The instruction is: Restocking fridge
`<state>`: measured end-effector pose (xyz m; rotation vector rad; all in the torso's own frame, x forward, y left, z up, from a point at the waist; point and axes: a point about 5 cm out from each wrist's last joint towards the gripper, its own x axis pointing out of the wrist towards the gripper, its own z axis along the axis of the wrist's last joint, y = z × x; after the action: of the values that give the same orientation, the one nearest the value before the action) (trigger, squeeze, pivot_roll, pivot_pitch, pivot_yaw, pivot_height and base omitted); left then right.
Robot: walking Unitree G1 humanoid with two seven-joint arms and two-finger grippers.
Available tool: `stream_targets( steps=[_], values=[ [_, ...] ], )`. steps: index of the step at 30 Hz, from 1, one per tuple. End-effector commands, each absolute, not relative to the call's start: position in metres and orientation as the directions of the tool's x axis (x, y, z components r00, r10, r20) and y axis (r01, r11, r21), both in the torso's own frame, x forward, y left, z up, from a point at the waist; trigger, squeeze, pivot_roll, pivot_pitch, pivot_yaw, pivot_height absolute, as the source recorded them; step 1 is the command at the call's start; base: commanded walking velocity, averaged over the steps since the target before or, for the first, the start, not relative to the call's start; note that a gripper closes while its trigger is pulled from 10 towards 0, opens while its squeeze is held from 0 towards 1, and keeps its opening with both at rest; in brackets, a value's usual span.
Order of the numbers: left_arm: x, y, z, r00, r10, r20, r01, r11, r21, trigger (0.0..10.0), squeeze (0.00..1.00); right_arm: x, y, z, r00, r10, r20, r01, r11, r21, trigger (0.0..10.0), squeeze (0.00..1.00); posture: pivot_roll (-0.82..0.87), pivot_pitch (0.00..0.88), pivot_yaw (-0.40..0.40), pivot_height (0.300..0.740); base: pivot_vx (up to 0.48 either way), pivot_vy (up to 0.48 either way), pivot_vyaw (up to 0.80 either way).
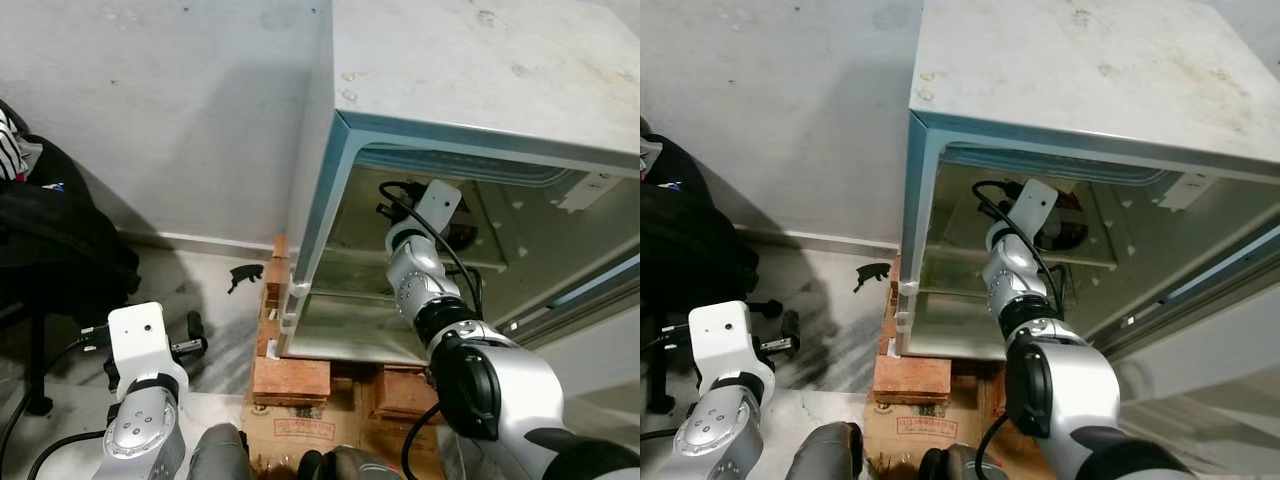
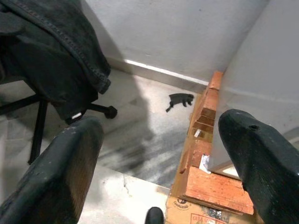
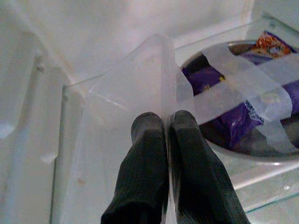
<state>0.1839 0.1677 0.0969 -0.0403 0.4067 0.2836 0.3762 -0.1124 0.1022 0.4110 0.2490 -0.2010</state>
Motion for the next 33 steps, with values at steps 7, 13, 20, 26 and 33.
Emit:
stream_targets(
  steps=[7,13,20,26,33],
  values=[
    [0.183,0.157,0.098,0.873,0.268,-0.408,-0.307,0.951,-0.032,10.0,0.0,0.374,-0.098,0.096,0.933,-0.094,-0.346,0.258,0.847,0.464,10.0,0.0,0.26,0.15,-0.166,0.74,0.0,0.0,0.0],
    [0.18,0.152,0.101,0.874,0.261,-0.41,-0.314,0.947,-0.065,10.0,0.0,0.374,-0.088,0.099,0.941,-0.051,-0.334,0.23,0.821,0.522,10.0,0.0,0.26,0.165,-0.178,0.74,0.0,0.0,0.0],
    [0.169,0.147,0.103,0.874,0.238,-0.422,-0.295,0.953,-0.073,10.0,0.0,0.375,-0.093,0.099,0.941,-0.066,-0.333,0.242,0.819,0.521,10.0,0.0,0.26,0.2,-0.183,0.74,0.0,0.0,0.0],
    [0.157,0.136,0.109,0.893,0.166,-0.418,-0.221,0.972,-0.085,10.0,0.0,0.377,-0.099,0.101,0.939,-0.09,-0.333,0.266,0.802,0.535,10.0,0.0,0.28,0.245,-0.185,0.74,0.0,0.0,0.0],
    [0.145,0.127,0.117,0.919,0.069,-0.389,-0.097,0.994,-0.052,10.0,0.0,0.381,-0.096,0.11,0.944,-0.09,-0.318,0.262,0.789,0.555,10.0,0.0,0.31,0.272,-0.19,0.74,0.0,0.0,0.0]
  ],
)
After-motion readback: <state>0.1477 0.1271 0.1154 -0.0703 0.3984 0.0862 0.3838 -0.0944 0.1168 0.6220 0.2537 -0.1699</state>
